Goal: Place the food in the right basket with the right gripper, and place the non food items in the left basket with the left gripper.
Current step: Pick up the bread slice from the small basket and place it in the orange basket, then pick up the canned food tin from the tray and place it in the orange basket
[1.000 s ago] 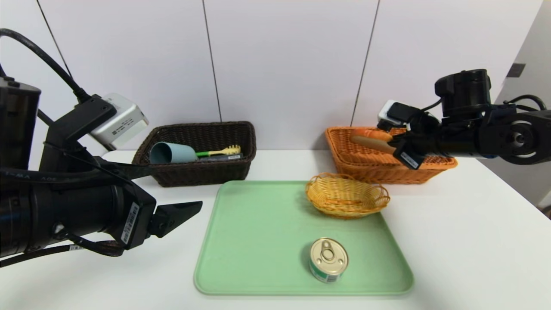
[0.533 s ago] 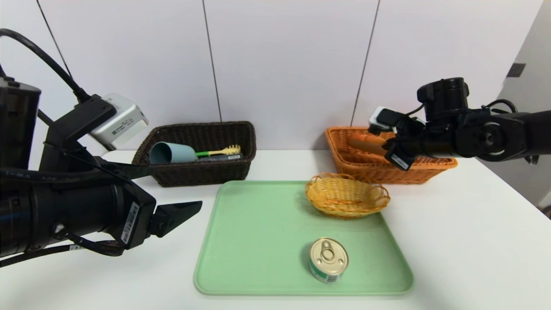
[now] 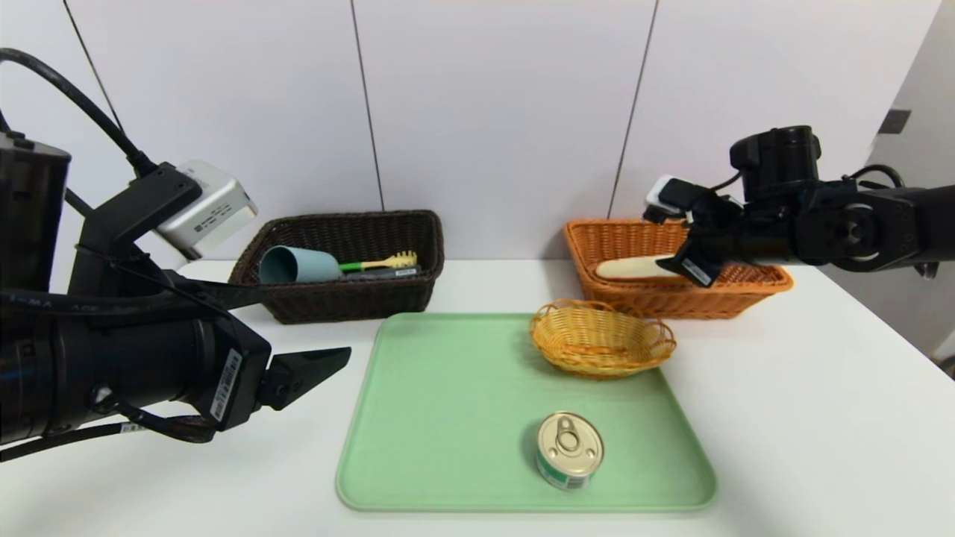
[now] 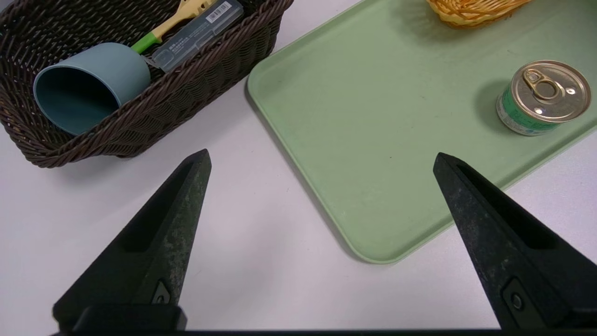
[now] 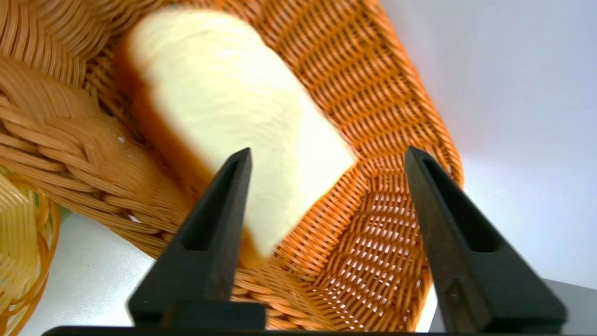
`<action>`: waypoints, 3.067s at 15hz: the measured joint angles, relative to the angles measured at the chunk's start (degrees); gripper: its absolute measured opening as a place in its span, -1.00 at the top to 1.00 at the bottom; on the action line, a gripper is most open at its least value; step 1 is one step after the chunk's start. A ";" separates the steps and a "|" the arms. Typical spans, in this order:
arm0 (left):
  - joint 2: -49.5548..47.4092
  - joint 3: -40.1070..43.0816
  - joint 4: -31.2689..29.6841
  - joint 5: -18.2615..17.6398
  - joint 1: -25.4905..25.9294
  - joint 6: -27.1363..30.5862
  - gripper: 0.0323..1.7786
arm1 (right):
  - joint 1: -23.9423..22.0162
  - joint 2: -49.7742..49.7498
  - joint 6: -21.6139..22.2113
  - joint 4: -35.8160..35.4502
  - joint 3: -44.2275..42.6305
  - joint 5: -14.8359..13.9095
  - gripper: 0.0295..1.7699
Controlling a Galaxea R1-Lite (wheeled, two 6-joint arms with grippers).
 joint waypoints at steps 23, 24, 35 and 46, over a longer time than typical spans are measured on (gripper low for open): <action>11.06 -9.64 -7.95 0.28 -7.06 -5.63 -0.90 | -3.57 -37.55 42.23 33.05 10.25 13.40 -0.90; 12.17 -10.39 -7.95 0.30 -7.44 -5.63 -0.90 | -3.27 -38.42 43.39 33.87 10.81 14.08 -0.90; 8.28 -3.56 -7.72 0.23 -7.91 -1.54 -0.90 | 20.08 -41.56 51.41 35.63 16.38 14.69 -0.91; 4.74 0.13 -7.86 0.41 -7.80 2.45 -0.90 | 25.72 -38.17 34.49 -0.93 41.94 18.98 -0.91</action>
